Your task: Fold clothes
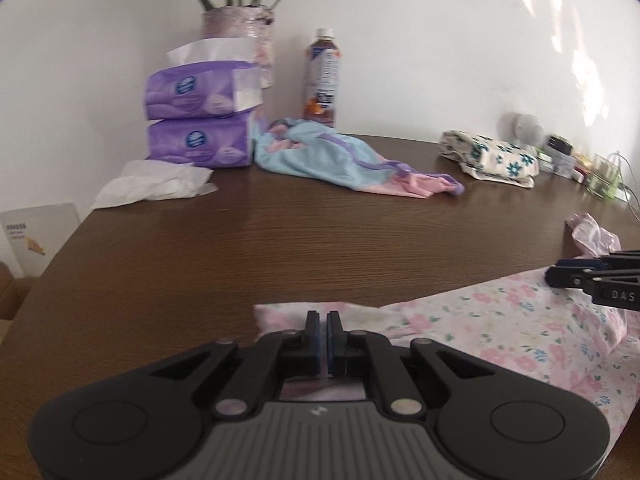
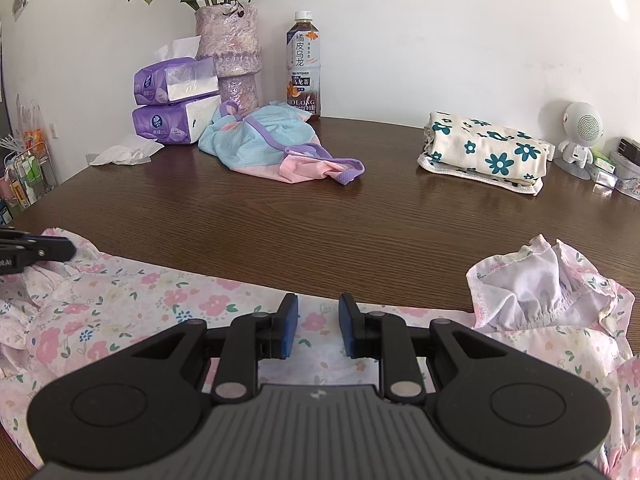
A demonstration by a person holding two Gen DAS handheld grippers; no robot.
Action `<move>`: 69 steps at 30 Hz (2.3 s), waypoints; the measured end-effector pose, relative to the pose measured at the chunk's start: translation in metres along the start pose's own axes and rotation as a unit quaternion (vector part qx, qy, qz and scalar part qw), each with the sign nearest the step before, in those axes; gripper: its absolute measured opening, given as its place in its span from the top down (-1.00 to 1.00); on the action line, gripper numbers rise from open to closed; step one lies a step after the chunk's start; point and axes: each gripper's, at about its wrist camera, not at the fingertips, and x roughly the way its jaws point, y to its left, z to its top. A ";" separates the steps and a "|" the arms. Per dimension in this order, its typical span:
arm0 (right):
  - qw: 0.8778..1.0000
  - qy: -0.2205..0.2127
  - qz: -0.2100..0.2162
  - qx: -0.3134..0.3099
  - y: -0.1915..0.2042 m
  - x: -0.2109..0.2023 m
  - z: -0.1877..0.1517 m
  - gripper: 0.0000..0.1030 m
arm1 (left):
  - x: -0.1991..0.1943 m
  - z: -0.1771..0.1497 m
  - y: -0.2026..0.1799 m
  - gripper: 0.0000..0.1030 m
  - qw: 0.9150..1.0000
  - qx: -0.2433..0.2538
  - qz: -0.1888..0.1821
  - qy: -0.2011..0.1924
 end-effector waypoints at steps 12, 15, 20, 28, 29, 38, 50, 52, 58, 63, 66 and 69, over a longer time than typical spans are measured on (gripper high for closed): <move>0.999 0.006 0.039 0.037 -0.011 -0.004 0.006 0.48 | -0.013 -0.001 0.014 0.90 1.000 -0.017 0.000 -0.009; 0.995 -0.026 0.062 0.070 -0.032 -0.025 0.017 0.48 | -0.024 0.008 0.006 0.75 1.000 -0.011 -0.006 -0.024; 0.994 -0.064 0.029 0.086 -0.077 -0.058 0.035 0.40 | -0.039 0.031 -0.022 0.39 0.999 0.009 -0.026 -0.031; 0.997 -0.035 -0.038 0.062 -0.139 -0.073 0.037 0.40 | -0.027 0.065 -0.105 0.18 0.991 0.051 -0.124 -0.006; 0.997 -0.030 -0.044 0.053 -0.145 -0.074 0.036 0.40 | -0.023 0.067 -0.117 0.17 0.989 0.058 -0.135 -0.001; 0.995 0.037 -0.062 -0.063 -0.178 -0.054 0.044 0.27 | 0.027 0.079 -0.212 0.14 0.978 0.098 -0.182 0.043; 0.982 0.148 0.048 -0.103 -0.223 0.032 0.089 0.26 | 0.122 0.125 -0.293 -0.04 0.960 0.098 -0.227 0.131; 0.976 0.160 0.049 -0.138 -0.217 0.041 0.088 0.27 | 0.136 0.129 -0.304 -0.04 0.957 0.113 -0.225 0.144; 0.965 0.188 0.067 -0.171 -0.215 0.053 0.084 0.26 | 0.170 0.129 -0.316 0.05 0.946 0.146 -0.230 0.174; 0.965 0.186 0.092 -0.163 -0.219 0.051 0.079 0.93 | 0.179 0.129 -0.314 0.82 0.936 0.141 -0.266 0.182; 0.965 0.156 0.086 -0.191 -0.213 0.034 0.073 0.94 | 0.162 0.115 -0.324 0.92 0.930 0.208 -0.264 0.146; 0.956 0.149 0.081 -0.241 -0.205 0.013 0.063 0.94 | 0.141 0.098 -0.336 0.94 0.918 0.287 -0.256 0.102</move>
